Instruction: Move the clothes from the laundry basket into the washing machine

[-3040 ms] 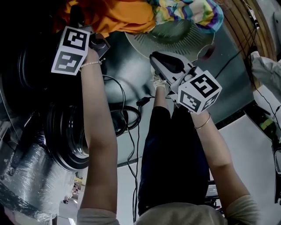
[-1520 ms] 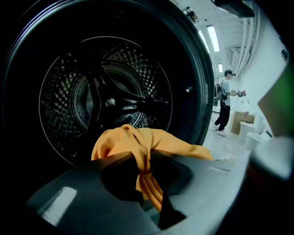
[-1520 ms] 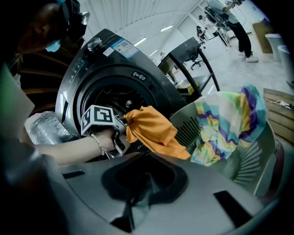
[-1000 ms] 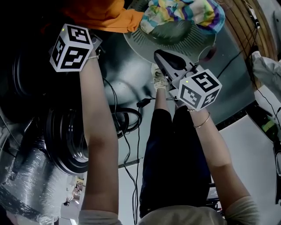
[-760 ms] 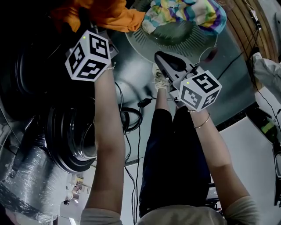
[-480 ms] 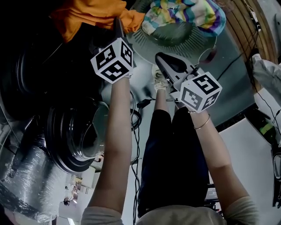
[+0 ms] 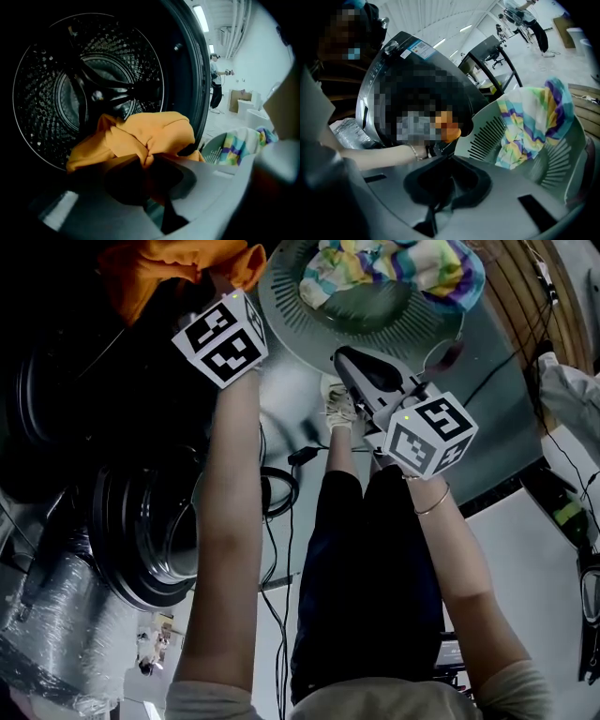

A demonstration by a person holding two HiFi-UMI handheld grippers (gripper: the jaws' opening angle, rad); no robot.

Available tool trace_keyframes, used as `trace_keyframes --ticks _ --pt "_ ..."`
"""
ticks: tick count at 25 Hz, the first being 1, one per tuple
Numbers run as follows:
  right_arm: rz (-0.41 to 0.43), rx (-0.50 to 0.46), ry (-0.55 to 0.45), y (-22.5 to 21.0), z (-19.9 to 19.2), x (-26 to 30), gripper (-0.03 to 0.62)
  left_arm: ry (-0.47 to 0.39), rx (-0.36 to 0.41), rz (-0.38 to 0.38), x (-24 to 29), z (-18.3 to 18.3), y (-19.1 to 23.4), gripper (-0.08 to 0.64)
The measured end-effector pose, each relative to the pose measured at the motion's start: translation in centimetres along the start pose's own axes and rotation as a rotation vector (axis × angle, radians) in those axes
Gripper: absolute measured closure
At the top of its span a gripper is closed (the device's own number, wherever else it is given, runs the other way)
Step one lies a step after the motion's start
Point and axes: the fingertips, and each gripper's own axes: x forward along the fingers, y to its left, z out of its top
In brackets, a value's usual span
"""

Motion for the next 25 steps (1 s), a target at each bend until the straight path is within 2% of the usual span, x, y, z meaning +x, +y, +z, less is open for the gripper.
trace_keyframes --ticks 4,10,13,15,16,18,21,25 --pt "0.009 -0.002 0.002 0.5 -0.1 0.1 0.566 -0.077 0.047 0.099 0.4 2.7 4.2 0.506" --pt "0.022 -0.008 0.0 1.1 0.1 0.6 0.566 -0.191 0.011 0.258 0.5 7.6 9.7 0.505" --pt "0.029 -0.015 0.006 1.3 0.0 0.7 0.566 -0.198 -0.011 0.32 0.5 8.1 11.6 0.505" --pt "0.031 -0.016 0.009 1.3 -0.1 0.7 0.566 -0.157 -0.028 0.35 1.0 7.4 12.6 0.48" --pt "0.03 -0.017 0.01 1.3 -0.1 0.7 0.566 -0.123 -0.048 0.356 1.3 6.7 12.8 0.449" --pt "0.024 -0.019 0.011 1.1 -0.1 0.5 0.566 -0.073 -0.104 0.354 1.6 5.1 12.8 0.328" --pt "0.018 -0.016 0.008 0.9 -0.1 0.4 0.566 -0.078 -0.151 0.326 1.1 4.0 11.8 0.285" --pt "-0.012 -0.043 -0.023 0.3 1.0 -0.2 0.565 -0.099 -0.189 0.272 -0.2 3.8 10.2 0.279"
